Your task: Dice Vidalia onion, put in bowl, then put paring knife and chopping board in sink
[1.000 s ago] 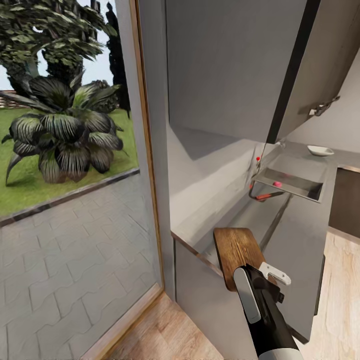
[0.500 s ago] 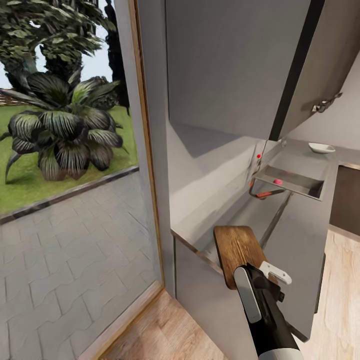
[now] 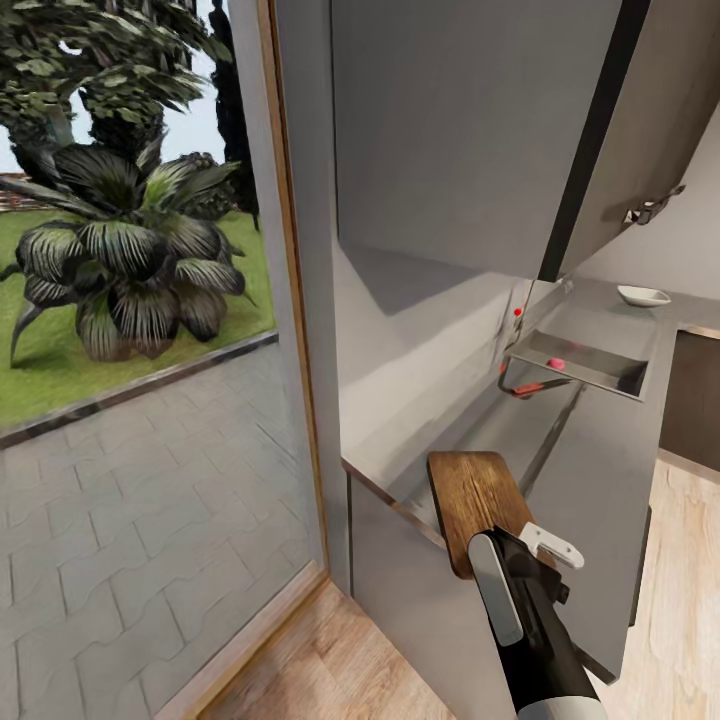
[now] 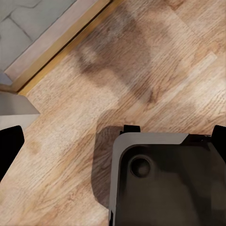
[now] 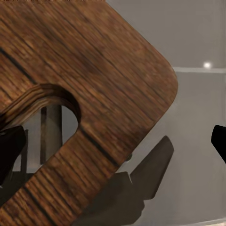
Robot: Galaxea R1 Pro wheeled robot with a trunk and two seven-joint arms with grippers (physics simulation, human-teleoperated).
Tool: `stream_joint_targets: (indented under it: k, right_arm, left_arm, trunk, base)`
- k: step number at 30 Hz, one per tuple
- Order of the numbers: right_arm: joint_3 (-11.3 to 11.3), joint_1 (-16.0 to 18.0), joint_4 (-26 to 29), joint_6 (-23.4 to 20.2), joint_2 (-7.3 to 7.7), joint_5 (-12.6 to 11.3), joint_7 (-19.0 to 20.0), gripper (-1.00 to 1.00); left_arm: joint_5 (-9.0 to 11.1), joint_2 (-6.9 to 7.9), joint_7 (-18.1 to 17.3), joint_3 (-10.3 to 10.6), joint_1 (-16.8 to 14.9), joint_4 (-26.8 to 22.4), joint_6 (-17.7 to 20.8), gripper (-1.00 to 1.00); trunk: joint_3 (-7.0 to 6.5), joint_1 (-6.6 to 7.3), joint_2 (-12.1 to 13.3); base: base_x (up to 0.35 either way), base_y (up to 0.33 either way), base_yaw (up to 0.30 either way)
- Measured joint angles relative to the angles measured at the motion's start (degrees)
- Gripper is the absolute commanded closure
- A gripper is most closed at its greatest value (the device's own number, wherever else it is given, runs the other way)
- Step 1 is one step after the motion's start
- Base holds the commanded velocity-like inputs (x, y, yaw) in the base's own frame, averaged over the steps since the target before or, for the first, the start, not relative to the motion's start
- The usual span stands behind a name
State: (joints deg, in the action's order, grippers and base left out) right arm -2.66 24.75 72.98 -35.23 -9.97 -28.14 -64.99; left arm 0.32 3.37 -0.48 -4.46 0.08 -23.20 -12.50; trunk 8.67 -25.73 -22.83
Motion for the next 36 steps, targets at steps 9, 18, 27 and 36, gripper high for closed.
stream_joint_targets:
  k: [9,18,27,36]
  right_arm:
    - [-0.2,0.0,-0.2,0.3,0.00,0.3,0.0,1.00]
    - [-0.3,0.0,-0.1,0.3,0.00,0.2,0.1,1.00]
    - [-0.3,0.0,-0.1,0.3,0.00,0.2,0.0,1.00]
    - [-0.3,0.0,-0.6,0.5,0.00,0.4,0.0,1.00]
  left_arm:
    - [0.0,-0.01,0.0,0.0,0.0,0.0,0.0,-1.00]
    - [0.0,-0.02,0.0,0.0,0.0,0.0,0.0,-1.00]
    - [0.0,-0.02,0.0,0.0,0.0,0.0,0.0,-1.00]
    - [0.0,-0.02,0.0,0.0,0.0,0.1,0.0,-1.00]
  trunk:
    - [0.00,-0.01,0.0]
    - [0.00,0.00,0.0]
    - [0.00,0.00,0.0]
    - [-0.30,0.00,0.0]
  base:
    - [0.000,0.000,0.000]
    - [0.000,0.000,0.000]
    - [0.000,0.000,0.000]
    - [0.000,0.000,-0.017]
